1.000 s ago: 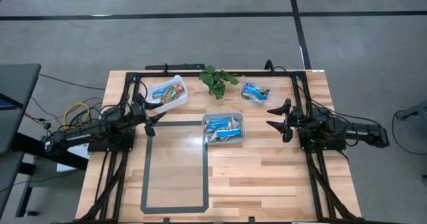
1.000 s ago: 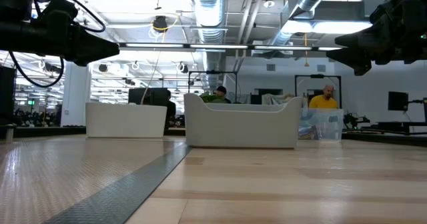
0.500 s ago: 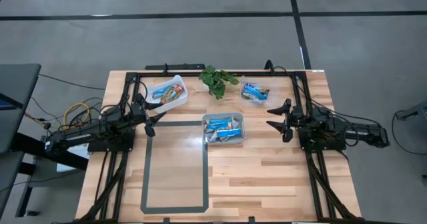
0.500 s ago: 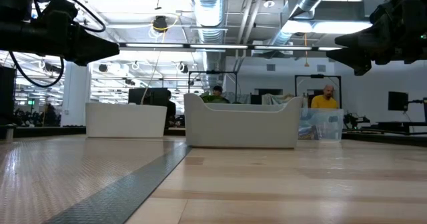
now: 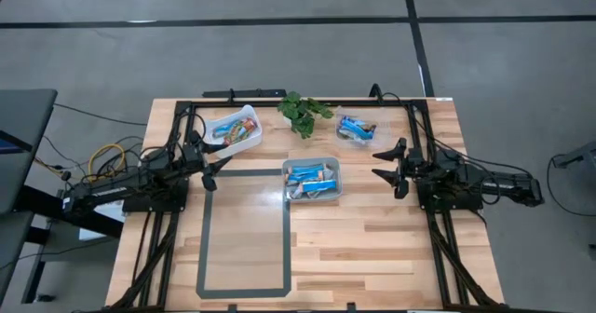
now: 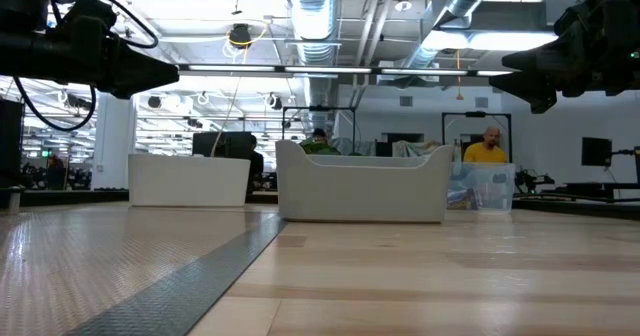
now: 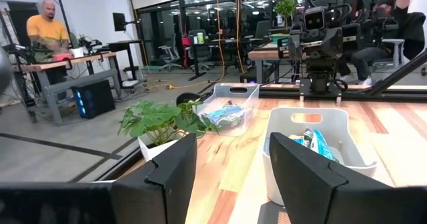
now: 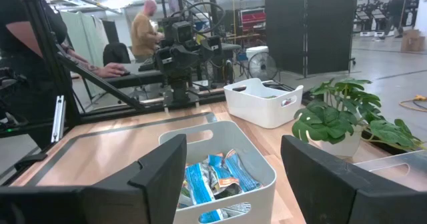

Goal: Pick and place Granola Bars by type
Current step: Return to Home Position

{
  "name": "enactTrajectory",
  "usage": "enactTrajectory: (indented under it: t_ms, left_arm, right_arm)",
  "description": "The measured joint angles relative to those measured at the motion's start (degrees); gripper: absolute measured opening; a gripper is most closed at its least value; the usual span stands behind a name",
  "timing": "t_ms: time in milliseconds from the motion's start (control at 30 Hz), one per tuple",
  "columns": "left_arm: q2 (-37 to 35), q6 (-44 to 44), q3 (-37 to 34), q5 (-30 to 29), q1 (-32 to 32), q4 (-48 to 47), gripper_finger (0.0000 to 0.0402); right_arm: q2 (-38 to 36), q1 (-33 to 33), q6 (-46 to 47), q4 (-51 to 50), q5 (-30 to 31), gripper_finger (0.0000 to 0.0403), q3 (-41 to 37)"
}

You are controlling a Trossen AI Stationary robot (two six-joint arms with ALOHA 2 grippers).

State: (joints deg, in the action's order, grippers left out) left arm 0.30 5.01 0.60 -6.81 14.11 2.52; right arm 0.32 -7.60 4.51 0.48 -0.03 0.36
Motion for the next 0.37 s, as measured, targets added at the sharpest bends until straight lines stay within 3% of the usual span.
enactTrajectory:
  t_ms: [367]
  left_arm:
    - [0.0,0.1,0.0,0.0,0.0,0.0,0.0183]
  right_arm:
    - [0.0,0.0,0.0,0.0,0.0,0.0240,0.0]
